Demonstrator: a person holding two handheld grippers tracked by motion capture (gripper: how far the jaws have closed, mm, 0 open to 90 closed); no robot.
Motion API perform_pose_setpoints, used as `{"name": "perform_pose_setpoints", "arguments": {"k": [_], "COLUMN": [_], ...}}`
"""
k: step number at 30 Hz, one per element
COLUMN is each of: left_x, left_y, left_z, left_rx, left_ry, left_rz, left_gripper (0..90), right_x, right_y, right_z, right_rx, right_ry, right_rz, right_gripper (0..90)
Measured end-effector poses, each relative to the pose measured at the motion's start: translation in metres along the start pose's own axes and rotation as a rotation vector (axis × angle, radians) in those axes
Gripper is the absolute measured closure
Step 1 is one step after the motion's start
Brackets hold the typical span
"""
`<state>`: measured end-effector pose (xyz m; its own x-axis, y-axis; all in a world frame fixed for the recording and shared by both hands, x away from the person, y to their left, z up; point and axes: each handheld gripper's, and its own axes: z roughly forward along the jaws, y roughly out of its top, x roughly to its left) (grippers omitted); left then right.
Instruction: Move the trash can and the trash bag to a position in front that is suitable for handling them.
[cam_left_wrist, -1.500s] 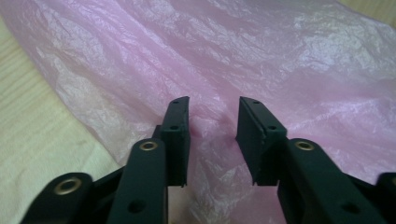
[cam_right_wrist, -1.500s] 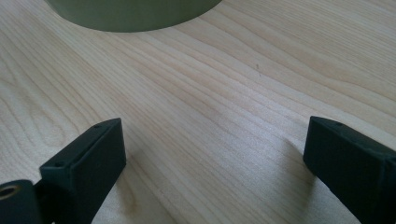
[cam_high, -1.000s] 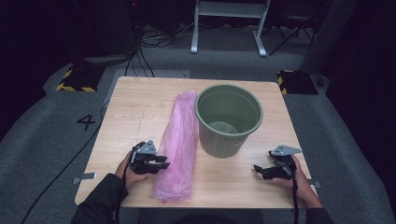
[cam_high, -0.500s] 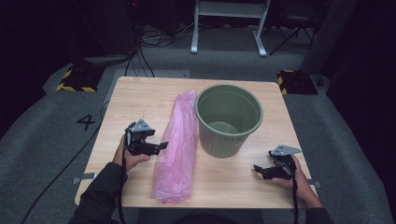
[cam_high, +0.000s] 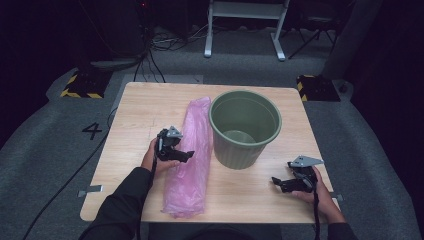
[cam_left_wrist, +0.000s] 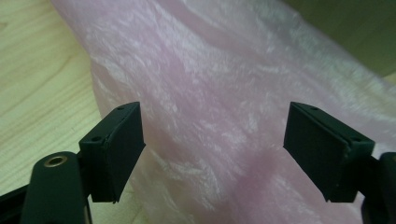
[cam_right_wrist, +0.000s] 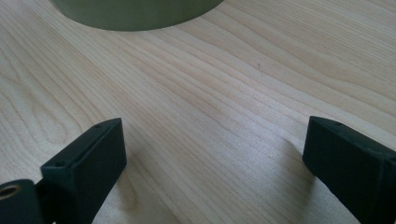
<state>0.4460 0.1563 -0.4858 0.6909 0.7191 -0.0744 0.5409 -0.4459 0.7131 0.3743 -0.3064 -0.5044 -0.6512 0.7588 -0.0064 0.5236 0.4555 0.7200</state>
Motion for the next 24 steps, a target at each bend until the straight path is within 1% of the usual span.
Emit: {"name": "perform_pose_setpoints", "arguments": {"k": [1,2,3,4,5,7,9,10,11,12,13,14,15,16,17,18,19,20,22,24], "left_x": [0.000,0.002,0.002,0.003,0.002,0.001,0.001,0.000,-0.001,-0.001,-0.002,-0.002,-0.003,-0.003,-0.004,-0.004,-0.004,-0.004,-0.005,-0.005], "left_y": [-0.001,-0.004,-0.004,-0.006,-0.008,-0.008,-0.009,-0.009,-0.011,-0.011,-0.011,-0.012,-0.013,-0.013,-0.014,-0.014,-0.015,-0.015,-0.016,-0.017], "left_z": [0.002,0.004,0.004,0.006,0.008,0.007,0.007,0.008,0.008,0.008,0.007,0.006,0.006,0.006,0.004,0.004,0.003,0.003,0.002,0.001], "left_rx": [0.014,0.011,0.011,0.026,0.032,0.027,0.027,0.019,0.010,0.010,0.010,-0.001,-0.005,-0.005,-0.008,-0.008,-0.006,-0.006,-0.014,-0.016], "left_ry": [-0.002,-0.001,-0.001,-0.005,-0.003,0.012,0.017,0.029,0.051,0.051,0.071,0.072,0.073,0.073,0.069,0.069,0.058,0.058,0.042,0.036], "left_rz": [-0.006,-0.018,-0.018,-0.020,-0.016,-0.005,-0.007,-0.003,0.000,0.000,0.018,0.013,0.013,0.013,0.022,0.022,0.038,0.038,0.044,0.037], "left_gripper": [20.2,21.4,21.9,21.9,23.2,23.6,24.1,29.0,30.7,32.5,38.8,41.1,43.1,47.2,52.4,54.7,59.2,62.4,68.6,73.2], "right_x": [0.000,0.000,0.000,0.000,0.000,0.000,0.000,0.000,0.000,0.000,0.000,0.000,0.000,0.000,0.000,0.000,0.000,0.000,0.000,0.000], "right_y": [0.000,0.000,0.000,0.000,0.000,0.000,0.000,0.000,0.000,0.000,0.000,0.000,0.000,0.000,0.000,0.000,0.000,0.000,0.000,0.000], "right_z": [0.000,0.000,0.000,0.000,0.000,0.000,0.000,0.000,0.000,0.000,0.000,0.000,0.000,0.000,0.000,0.000,0.000,0.000,0.000,0.000], "right_rx": [0.000,0.000,0.000,0.000,0.000,0.000,0.000,0.000,0.000,0.000,0.000,0.000,0.000,0.000,0.000,0.000,0.000,0.000,0.000,0.000], "right_ry": [0.000,0.000,0.000,0.000,-0.001,-0.001,-0.001,0.000,-0.001,-0.001,0.000,0.000,0.000,0.000,0.002,0.002,0.002,0.002,0.003,0.003], "right_rz": [0.000,0.000,0.000,0.000,-0.001,-0.001,-0.001,0.000,-0.001,-0.001,0.000,0.000,-0.001,-0.001,-0.001,-0.001,-0.002,-0.002,-0.003,-0.003], "right_gripper": [6.0,6.0,6.0,6.0,6.0,6.0,6.0,6.0,6.0,6.0,6.0,6.0,6.0,6.0,6.0,6.0,6.0,6.0,6.0,6.0]}}
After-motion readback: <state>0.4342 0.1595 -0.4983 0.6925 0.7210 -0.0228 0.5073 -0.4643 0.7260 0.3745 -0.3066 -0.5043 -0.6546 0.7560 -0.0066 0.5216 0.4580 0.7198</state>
